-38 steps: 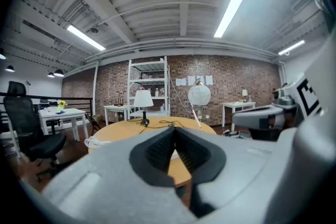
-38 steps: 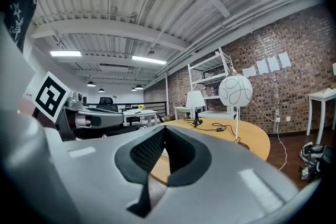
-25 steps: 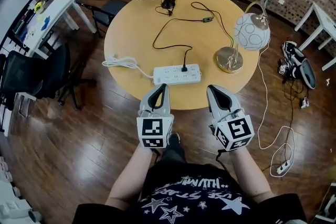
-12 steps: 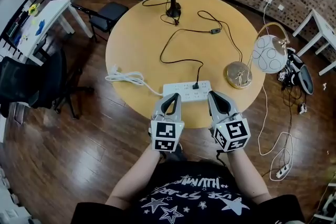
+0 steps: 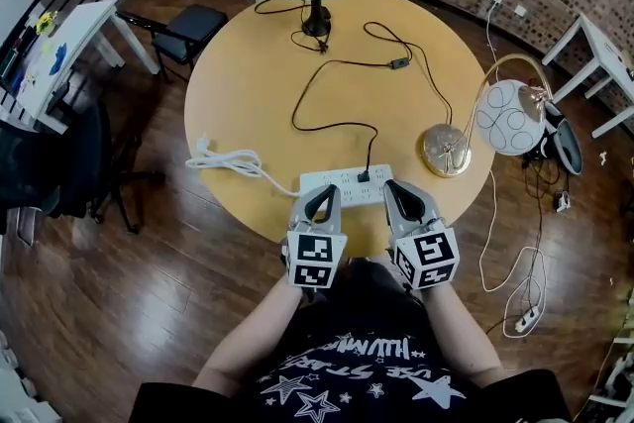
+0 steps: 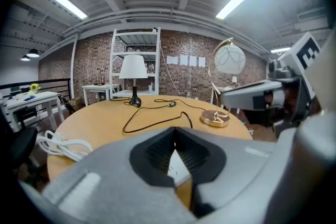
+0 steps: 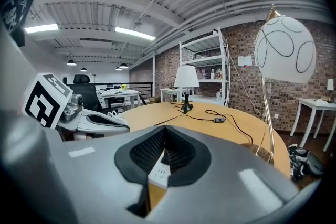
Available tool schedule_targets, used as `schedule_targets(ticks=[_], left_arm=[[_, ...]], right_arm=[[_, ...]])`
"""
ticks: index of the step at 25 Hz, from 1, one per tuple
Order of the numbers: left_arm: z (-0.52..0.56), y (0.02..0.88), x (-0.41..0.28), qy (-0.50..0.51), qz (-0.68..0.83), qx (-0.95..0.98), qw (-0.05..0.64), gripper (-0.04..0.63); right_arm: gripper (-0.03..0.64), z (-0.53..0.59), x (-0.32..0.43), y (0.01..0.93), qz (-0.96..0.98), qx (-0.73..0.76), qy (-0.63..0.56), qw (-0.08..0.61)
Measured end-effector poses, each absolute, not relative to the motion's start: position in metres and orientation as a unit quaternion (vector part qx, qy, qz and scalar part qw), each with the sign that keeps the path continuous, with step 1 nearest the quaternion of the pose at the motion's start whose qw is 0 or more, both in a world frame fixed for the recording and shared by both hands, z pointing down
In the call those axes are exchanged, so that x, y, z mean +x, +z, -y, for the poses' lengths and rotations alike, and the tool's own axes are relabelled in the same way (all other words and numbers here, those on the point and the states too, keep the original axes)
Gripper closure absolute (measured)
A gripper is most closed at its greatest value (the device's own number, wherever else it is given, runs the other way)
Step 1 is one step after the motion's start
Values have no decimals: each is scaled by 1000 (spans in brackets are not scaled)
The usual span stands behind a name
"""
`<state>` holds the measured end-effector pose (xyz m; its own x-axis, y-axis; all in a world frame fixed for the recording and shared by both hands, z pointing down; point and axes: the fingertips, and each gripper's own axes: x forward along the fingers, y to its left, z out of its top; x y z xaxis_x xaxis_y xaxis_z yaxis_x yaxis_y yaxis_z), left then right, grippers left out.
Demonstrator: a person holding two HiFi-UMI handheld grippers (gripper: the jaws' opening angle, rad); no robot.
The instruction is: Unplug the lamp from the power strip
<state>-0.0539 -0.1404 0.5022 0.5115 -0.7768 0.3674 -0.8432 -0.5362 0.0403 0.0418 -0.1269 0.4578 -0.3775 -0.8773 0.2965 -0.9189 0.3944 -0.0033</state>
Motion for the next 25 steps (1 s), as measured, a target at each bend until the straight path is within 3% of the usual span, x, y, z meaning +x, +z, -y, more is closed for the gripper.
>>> schedule_targets(ticks=[25], left_arm=[[165,578,-31,281,488,814,141,591]], right_arm=[[609,159,42,532,877,427,119,184]])
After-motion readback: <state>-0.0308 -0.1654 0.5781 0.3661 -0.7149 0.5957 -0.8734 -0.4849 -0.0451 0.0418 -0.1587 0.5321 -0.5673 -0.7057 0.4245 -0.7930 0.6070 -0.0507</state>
